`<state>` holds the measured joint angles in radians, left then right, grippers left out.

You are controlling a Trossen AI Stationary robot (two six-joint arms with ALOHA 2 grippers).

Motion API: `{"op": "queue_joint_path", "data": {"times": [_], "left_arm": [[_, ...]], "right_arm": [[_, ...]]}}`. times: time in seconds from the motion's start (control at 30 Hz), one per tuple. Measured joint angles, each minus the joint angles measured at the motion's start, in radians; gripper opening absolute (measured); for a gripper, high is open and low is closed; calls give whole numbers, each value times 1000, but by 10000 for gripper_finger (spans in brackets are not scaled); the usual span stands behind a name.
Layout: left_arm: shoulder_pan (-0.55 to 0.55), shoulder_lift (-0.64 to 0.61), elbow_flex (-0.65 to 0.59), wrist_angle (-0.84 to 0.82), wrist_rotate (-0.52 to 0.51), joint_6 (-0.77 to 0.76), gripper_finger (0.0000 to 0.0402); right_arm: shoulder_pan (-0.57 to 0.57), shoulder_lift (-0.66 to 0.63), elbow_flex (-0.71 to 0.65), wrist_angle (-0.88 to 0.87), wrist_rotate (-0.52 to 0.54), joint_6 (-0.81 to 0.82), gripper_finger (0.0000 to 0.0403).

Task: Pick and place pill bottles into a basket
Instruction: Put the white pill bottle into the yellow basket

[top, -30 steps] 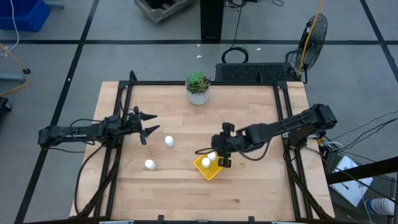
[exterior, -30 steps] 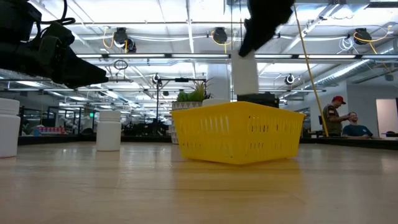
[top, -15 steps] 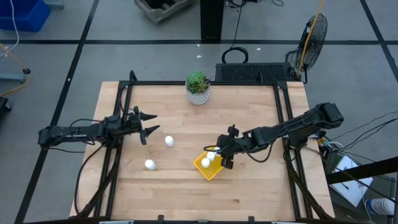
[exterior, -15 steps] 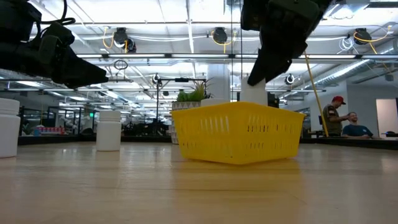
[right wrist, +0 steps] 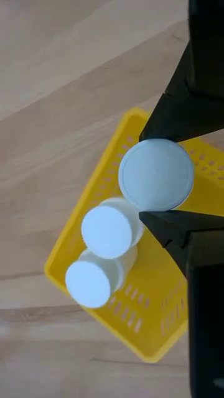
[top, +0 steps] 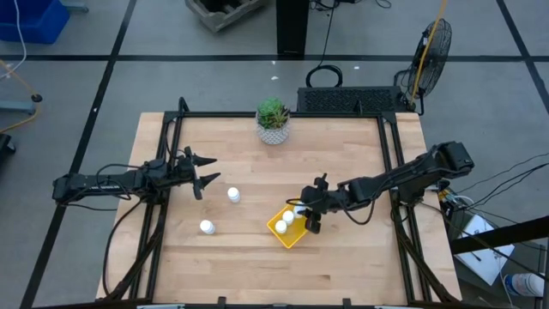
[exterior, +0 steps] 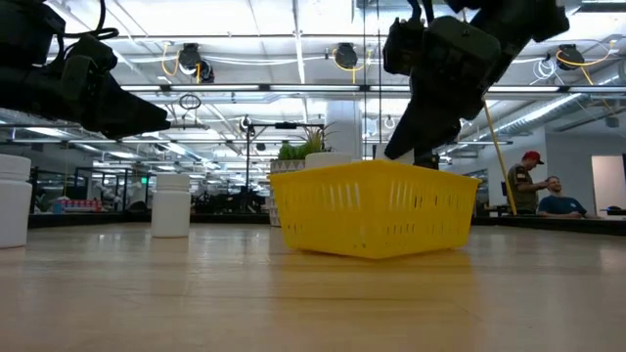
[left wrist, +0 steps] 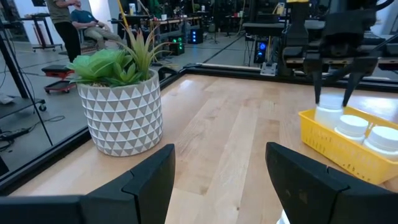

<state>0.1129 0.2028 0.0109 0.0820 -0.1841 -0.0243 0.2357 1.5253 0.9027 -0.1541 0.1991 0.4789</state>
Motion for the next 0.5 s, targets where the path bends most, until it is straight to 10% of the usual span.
{"op": "queue_joint_path", "data": {"times": [0.5], "left_arm": [[0, 0, 0, 0, 0, 0, 253]], "right_arm": [[-60, 0, -99, 139, -47, -22, 143]]}}
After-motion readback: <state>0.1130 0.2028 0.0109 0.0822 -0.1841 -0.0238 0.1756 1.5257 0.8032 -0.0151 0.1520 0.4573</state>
